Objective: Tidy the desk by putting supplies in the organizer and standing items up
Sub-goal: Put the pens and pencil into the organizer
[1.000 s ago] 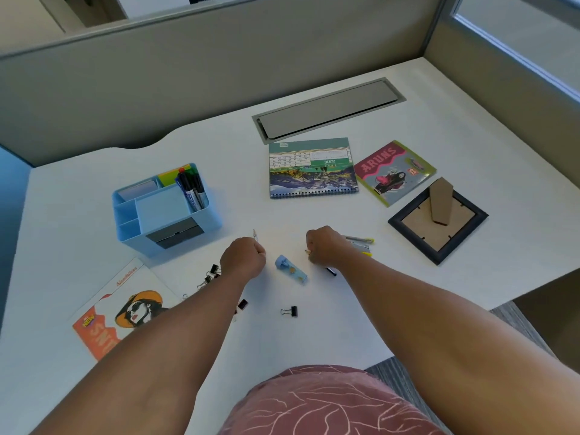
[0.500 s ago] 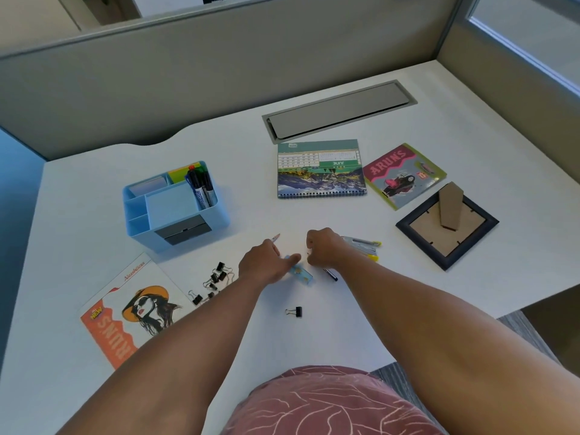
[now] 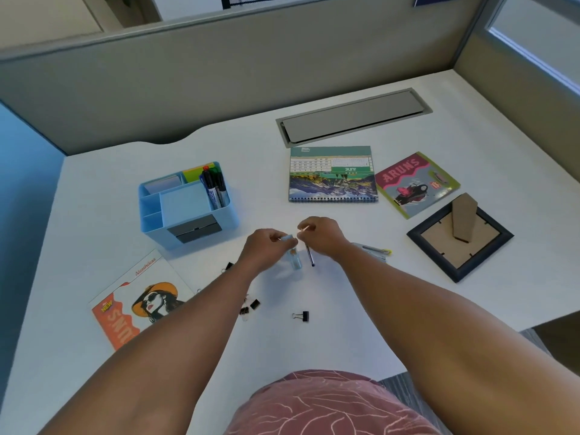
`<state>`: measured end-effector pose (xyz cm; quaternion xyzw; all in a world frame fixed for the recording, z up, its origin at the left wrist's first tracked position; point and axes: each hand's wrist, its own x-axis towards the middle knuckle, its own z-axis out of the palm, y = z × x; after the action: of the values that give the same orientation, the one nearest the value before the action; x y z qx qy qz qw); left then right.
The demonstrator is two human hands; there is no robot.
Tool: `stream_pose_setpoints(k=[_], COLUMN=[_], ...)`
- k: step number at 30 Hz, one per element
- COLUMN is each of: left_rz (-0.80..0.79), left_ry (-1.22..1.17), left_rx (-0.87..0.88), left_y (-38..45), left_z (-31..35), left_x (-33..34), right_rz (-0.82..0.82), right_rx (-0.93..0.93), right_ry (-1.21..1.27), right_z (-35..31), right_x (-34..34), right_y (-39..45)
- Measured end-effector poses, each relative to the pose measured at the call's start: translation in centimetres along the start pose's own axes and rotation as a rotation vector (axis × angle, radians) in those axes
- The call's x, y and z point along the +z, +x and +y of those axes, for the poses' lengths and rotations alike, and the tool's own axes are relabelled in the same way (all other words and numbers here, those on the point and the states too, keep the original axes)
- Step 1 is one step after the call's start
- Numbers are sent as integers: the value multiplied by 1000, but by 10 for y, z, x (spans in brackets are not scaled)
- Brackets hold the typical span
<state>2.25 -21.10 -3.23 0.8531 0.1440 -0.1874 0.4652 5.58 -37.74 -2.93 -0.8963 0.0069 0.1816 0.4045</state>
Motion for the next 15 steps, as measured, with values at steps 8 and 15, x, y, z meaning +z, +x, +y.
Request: stream_pose_setpoints(k=[8, 15], left_rz=[340, 713], left_ry=[-36, -57], left_rx=[174, 237], left_y=[-14, -32], left_z=[13, -10], left_x=[-70, -156], right_rz=[-50, -178], right_rx=[-36, -102], right_ry=[38, -385], right_z=[-34, -42], right_x=[24, 51], right_y=[13, 17])
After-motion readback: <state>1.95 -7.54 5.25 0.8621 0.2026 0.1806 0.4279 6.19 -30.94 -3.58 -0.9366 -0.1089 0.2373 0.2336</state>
